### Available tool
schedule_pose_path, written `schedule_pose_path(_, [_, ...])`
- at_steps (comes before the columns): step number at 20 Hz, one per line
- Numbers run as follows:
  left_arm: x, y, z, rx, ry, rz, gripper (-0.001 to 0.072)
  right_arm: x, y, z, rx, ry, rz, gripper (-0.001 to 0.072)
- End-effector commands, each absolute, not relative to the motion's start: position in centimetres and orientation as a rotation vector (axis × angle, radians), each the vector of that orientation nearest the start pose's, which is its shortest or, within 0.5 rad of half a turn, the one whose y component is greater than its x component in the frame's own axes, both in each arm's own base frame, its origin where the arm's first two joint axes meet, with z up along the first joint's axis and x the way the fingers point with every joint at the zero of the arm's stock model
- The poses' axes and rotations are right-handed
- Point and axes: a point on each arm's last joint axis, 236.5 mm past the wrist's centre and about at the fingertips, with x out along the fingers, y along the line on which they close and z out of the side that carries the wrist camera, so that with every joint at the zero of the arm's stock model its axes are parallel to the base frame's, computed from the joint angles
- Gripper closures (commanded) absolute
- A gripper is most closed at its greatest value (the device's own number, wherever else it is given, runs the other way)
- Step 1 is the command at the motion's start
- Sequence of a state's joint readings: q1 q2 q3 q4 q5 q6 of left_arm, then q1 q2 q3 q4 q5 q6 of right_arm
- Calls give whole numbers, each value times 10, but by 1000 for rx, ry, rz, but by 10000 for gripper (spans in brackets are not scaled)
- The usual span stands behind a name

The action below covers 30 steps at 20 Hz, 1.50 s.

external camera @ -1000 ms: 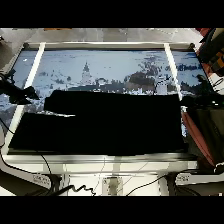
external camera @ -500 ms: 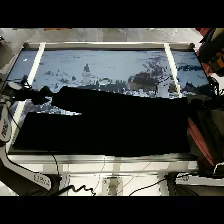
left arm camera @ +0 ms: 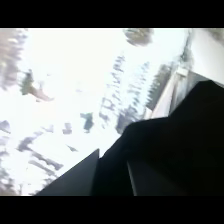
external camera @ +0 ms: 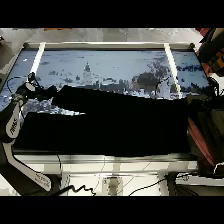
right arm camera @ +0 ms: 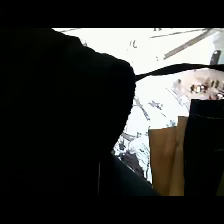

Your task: Fold the clothes and pants, and hang the long-sleeved shirts on hangers.

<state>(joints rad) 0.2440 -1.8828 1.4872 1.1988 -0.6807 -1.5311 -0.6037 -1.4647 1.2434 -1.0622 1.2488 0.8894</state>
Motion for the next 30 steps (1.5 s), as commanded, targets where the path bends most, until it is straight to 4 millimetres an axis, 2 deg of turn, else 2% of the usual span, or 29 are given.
schedule_pose_path(1, [555,84,-106,-436,1020,159,661,381,-130,-11,310,1186,193,692])
schedule_pose_path(2, [562,83,-95,-425,989,151,696,381,-130,-11,310,1185,193,692])
schedule_pose_path(4, [582,82,-58,-405,907,134,696,382,-131,-11,308,1182,189,692])
schedule_pose_path(6, [603,79,6,-332,785,91,697,386,-134,-11,304,1166,177,692])
schedule_pose_path(8, [612,72,80,-249,655,47,697,390,-136,-9,306,1146,166,692])
schedule_pose_path(9, [610,71,113,-196,598,36,698,393,-139,-9,306,1136,150,693])
schedule_pose_path(11, [595,78,165,-108,521,61,699,397,-144,-9,323,1123,116,693])
schedule_pose_path(13, [577,87,189,-78,506,103,701,396,-143,-9,329,1125,115,693])
schedule_pose_path(14, [567,92,187,-80,520,135,701,396,-142,-9,332,1128,118,692])
schedule_pose_path(15, [554,98,173,-97,553,174,701,394,-141,-11,334,1132,119,692])
schedule_pose_path(16, [539,103,147,-113,607,209,701,393,-140,-13,338,1138,121,693])
schedule_pose_path(18, [498,105,69,-185,736,261,700,388,-136,-19,349,1156,127,692])
schedule_pose_path(19, [474,100,28,-272,778,296,699,385,-134,-22,355,1167,132,692])
schedule_pose_path(21, [426,89,-41,-468,817,381,697,381,-131,-26,365,1182,141,692])
schedule_pose_path(22, [404,84,-67,-563,821,426,697,379,-130,-28,368,1187,142,692])
schedule_pose_path(23, [391,81,-83,-610,819,448,692,379,-130,-28,370,1190,143,692])
schedule_pose_path(24, [385,80,-90,-603,815,440,555,378,-130,-29,369,1191,143,692])
schedule_pose_path(25, [387,80,-90,-577,804,423,168,379,-130,-29,369,1190,143,692])
schedule_pose_path(26, [398,81,-79,-547,755,395,-9,379,-130,-29,369,1189,143,692])
schedule_pose_path(28, [424,88,-49,-529,646,365,-13,379,-130,-28,369,1189,143,692])
schedule_pose_path(30, [446,106,-22,-531,578,377,-12,379,-130,-28,369,1189,143,692])
